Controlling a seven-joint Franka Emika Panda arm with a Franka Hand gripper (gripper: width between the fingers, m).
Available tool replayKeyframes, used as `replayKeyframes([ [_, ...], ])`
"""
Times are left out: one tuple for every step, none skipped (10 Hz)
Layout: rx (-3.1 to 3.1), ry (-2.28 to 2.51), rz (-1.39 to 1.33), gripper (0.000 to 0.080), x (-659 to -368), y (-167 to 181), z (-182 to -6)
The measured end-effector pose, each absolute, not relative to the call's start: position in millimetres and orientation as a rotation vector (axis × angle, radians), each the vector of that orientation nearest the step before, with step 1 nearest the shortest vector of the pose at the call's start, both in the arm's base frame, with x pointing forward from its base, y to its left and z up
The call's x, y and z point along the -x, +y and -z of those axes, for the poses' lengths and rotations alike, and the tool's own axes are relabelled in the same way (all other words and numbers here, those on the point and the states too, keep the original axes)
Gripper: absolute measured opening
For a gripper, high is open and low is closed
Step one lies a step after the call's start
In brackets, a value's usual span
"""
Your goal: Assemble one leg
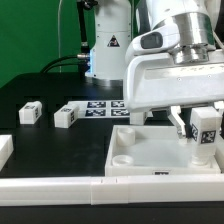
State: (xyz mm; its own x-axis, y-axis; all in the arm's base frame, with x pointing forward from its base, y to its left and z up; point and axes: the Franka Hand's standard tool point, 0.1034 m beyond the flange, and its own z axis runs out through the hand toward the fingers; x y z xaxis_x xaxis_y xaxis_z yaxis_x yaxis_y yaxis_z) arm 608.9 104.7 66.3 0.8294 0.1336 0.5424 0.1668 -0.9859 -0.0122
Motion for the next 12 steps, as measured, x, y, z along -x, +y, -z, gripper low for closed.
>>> replayKeyframes([
  [2.948, -0.245, 0.867, 0.029, -608.1, 105.7, -64.9],
  [2.952, -0.24, 0.861, 0.029, -605.7, 103.5, -60.0],
  [2.954, -0.234, 0.863, 0.029, -603.9, 100.5, -57.1],
  [2.957, -0.228, 0.864, 0.029, -599.4, 97.3, -52.5],
  [2.957, -0.228, 0.866, 0.029, -598.3, 97.2, -52.2],
  [2.959, -0.227, 0.855, 0.029, -598.1, 98.2, -52.3],
  [2.96, -0.231, 0.84, 0.029, -597.5, 100.3, -52.4],
  [2.962, -0.23, 0.834, 0.0369, -597.1, 99.9, -51.6],
  [2.964, -0.23, 0.826, 0.0369, -596.4, 99.8, -50.6],
  [2.964, -0.23, 0.826, 0.0563, -596.4, 99.7, -50.5],
  [2.964, -0.23, 0.825, 0.0563, -596.2, 99.7, -50.3],
  [2.964, -0.23, 0.825, 0.063, -596.2, 99.7, -50.1],
])
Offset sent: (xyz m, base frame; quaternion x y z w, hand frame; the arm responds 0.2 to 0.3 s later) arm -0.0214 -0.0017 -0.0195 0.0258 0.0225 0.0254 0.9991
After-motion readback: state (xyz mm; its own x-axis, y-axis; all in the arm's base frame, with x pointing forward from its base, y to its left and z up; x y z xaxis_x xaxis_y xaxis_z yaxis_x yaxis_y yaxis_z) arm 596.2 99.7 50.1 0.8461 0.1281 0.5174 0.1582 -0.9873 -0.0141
